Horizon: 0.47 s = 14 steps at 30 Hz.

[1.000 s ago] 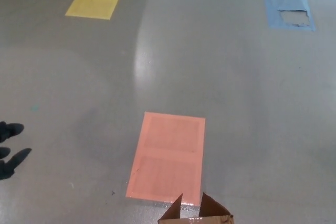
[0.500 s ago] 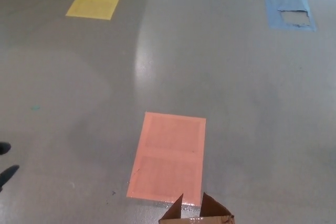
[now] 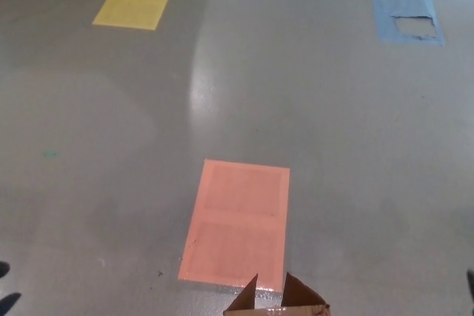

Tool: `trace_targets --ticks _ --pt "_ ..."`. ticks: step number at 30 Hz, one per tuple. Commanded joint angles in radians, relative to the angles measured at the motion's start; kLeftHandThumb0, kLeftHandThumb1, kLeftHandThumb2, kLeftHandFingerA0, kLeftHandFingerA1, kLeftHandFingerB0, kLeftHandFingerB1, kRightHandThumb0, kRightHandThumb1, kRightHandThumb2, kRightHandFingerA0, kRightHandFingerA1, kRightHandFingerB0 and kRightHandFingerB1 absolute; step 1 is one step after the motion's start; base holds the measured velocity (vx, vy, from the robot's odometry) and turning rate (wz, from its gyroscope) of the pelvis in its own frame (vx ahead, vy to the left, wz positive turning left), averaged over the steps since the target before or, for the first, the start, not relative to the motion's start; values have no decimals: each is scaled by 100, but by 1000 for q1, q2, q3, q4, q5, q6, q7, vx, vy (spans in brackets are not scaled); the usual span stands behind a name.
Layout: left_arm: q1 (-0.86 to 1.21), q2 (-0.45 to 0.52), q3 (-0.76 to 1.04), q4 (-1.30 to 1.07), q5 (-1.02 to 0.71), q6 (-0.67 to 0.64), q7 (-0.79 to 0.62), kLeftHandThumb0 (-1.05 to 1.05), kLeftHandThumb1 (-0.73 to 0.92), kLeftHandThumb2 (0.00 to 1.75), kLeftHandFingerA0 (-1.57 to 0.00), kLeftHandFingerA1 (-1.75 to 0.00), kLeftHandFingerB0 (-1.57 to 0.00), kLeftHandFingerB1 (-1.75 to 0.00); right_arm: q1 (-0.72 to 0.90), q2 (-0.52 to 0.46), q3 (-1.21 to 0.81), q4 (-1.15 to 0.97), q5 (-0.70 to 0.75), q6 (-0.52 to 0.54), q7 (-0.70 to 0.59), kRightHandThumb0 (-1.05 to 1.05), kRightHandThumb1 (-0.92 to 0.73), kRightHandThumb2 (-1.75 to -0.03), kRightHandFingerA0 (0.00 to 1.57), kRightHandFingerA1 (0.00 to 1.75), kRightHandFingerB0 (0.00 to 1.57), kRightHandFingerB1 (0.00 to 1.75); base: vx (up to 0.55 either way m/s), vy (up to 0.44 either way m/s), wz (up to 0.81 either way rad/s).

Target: An air pump is kept on top of a storage box on the floor and the robot uses its right hand to press down on the handle of the pump to compress it

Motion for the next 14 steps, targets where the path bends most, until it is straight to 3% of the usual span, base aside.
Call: trace_targets --ticks 1,14 --pt "35 -1 -4 17 14 16 7 -64 78 64 -27 -32 -22 -28 -31 -15 108 214 -56 -27 13 -78 -80 -106 3 24 3 18 0 0 0" --pt "13 5 -7 21 22 27 13 -65 78 64 -25 -31 -21 -28 -83 -21 163 261 -27 -55 14 -78 -82 -108 4 24 3 17 0 0 0"
